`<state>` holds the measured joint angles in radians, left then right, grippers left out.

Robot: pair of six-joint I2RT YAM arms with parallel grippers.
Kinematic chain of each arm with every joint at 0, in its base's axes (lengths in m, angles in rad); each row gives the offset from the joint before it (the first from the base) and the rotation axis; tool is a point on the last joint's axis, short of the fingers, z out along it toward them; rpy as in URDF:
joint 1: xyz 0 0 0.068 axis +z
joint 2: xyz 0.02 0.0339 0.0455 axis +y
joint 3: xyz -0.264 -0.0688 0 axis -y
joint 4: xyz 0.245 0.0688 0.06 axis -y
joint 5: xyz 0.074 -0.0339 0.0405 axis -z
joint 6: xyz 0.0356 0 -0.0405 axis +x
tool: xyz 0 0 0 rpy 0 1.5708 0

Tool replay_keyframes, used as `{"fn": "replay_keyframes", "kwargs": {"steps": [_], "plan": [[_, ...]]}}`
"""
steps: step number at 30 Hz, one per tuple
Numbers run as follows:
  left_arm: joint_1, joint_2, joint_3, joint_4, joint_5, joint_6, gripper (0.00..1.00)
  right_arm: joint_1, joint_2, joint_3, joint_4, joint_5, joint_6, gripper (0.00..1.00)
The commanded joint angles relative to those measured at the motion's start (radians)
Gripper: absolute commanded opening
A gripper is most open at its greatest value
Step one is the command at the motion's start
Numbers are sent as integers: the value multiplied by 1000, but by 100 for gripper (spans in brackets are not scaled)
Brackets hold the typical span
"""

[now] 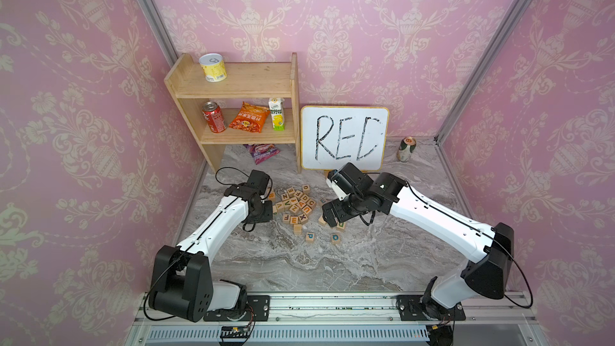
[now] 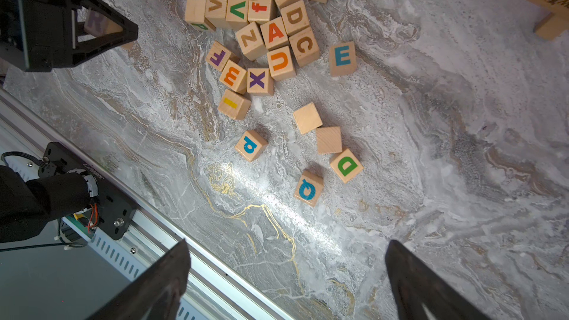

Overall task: Assemble the uppercase word "red" with letter blocks
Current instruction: Place the letter block at the center of the board.

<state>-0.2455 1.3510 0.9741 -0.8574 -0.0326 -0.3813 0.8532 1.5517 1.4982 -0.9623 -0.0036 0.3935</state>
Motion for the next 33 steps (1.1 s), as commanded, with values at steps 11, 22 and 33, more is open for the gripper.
{"fn": "replay_keyframes", "kwargs": {"steps": [11,22,33], "plan": [[-173,-57,26,-75,-35,-247,2,-8,-125,-149,39,-13,38,100],[-396,-49,-8,-50,-102,-397,2,-4,-201,-295,120,-33,117,100],[-584,-14,-53,19,-143,-537,2,59,-309,-447,190,34,171,100]]}}
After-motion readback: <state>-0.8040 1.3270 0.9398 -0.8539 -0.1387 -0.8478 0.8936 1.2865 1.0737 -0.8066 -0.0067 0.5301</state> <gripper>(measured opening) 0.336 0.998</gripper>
